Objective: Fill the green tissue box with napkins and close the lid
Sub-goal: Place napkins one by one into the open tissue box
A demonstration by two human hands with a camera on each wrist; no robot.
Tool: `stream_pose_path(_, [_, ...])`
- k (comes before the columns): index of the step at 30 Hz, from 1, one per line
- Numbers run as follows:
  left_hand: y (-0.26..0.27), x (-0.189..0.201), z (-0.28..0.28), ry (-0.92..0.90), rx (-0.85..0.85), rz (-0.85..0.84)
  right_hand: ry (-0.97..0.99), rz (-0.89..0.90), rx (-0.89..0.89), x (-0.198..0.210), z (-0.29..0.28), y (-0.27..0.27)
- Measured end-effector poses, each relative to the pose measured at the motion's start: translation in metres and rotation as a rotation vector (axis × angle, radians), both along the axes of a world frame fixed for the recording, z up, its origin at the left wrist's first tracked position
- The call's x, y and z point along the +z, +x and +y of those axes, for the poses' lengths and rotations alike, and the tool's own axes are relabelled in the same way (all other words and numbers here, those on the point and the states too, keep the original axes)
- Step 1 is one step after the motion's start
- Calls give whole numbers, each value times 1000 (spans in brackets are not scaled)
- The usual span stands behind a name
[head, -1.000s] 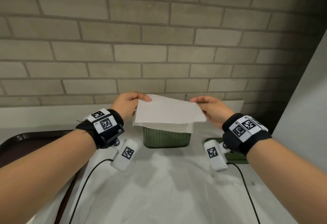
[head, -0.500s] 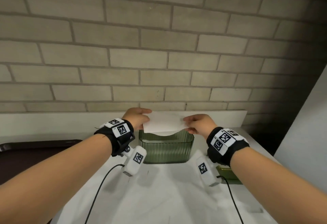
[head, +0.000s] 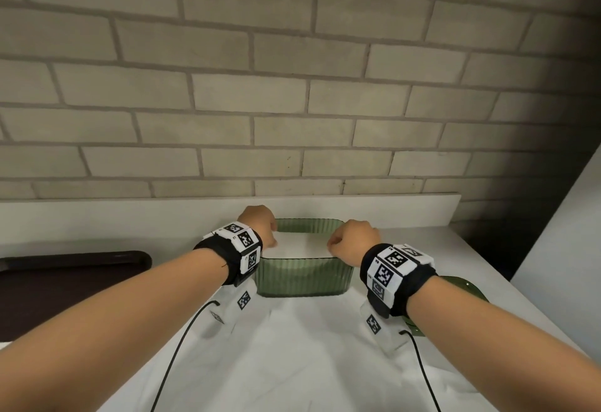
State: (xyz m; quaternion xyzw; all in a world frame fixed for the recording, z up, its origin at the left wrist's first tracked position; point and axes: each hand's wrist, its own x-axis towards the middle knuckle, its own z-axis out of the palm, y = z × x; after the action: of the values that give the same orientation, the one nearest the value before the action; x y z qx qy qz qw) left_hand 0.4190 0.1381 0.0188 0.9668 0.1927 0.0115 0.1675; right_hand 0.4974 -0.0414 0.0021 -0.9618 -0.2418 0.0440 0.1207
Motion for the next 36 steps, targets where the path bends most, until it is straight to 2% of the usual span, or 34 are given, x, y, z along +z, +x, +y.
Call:
stream_pose_path(3, [2, -1, -3, 55, -15, 16, -98, -116, -11, 0, -4, -4])
stream_pose_path(7, [1, -1, -9, 129, -36, 46, -91, -219, 3, 7, -10, -14])
stream_pose_path(10, [-6, 2, -12, 106, -63, -15, 33, -225, 88, 11, -16, -18])
stream_pose_path(12, [-15, 5, -13, 31, -70, -87, 195, -204, 194, 11, -21, -24])
stream_pose_path(14, [-26, 6, -12, -76, -57, -164, 246, -146, 308, 10, -26, -35])
stream_pose_path(17, [-45, 5, -12, -142, -57, -138, 81, 81, 455, 6, -34, -52])
stream_pose_path(20, [-68, -5, -14, -236, -103, 4, -163, 273, 574, -2, -39, -70])
stream_pose_path(23, [-89, -13, -17, -326, -123, 181, -275, 258, 644, -14, -41, -86])
stream_pose_path(25, [-101, -19, -19, -347, -129, 238, -307, 257, 651, -20, -42, -94])
stream_pose_path(31, [-127, -34, -23, -440, -140, 349, -387, 270, 652, -26, -36, -103])
stream_pose_path(36, [-135, -41, -26, -484, -142, 364, -401, 277, 633, -25, -34, -97])
